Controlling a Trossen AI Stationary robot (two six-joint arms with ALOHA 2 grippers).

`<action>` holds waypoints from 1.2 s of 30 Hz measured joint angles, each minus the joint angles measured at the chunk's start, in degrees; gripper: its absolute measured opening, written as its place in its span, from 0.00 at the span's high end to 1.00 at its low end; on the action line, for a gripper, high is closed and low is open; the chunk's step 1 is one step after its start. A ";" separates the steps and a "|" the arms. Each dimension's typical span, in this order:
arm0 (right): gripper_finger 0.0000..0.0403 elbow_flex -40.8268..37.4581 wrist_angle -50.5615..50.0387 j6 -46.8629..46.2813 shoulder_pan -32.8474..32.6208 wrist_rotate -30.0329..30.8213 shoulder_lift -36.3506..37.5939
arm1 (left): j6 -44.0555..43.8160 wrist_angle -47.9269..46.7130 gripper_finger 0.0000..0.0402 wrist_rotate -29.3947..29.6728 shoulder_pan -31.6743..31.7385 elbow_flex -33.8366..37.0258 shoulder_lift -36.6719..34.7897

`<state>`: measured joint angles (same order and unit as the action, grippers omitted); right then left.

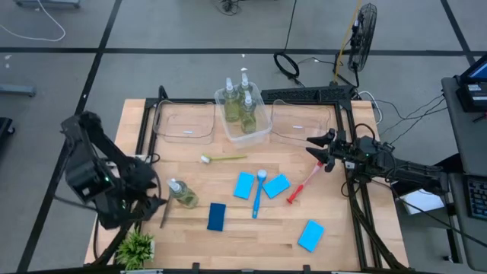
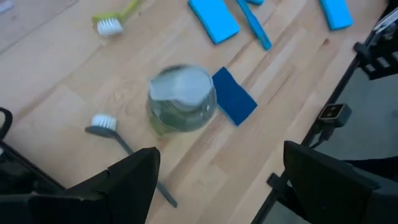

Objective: Pick & Place Kitchen Sink Supplies
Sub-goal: Put the yellow dish soap into the white bin

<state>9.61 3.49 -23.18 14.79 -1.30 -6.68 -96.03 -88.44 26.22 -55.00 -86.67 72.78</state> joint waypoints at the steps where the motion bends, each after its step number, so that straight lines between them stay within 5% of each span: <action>1: 0.44 0.00 0.17 -0.01 0.02 0.00 0.00 | -0.52 0.00 0.15 -0.36 -0.14 0.00 0.67; 26: 0.44 0.00 1.04 -0.15 0.01 -1.74 0.00 | -7.42 0.85 0.15 -3.66 -0.46 0.01 6.00; 36: 0.44 0.00 1.04 0.03 0.02 -4.98 0.00 | -15.49 -1.55 0.15 9.04 -3.93 0.06 6.00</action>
<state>9.61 4.54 -23.15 14.81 -6.28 -6.68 -111.52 -90.00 35.27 -58.93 -86.61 78.78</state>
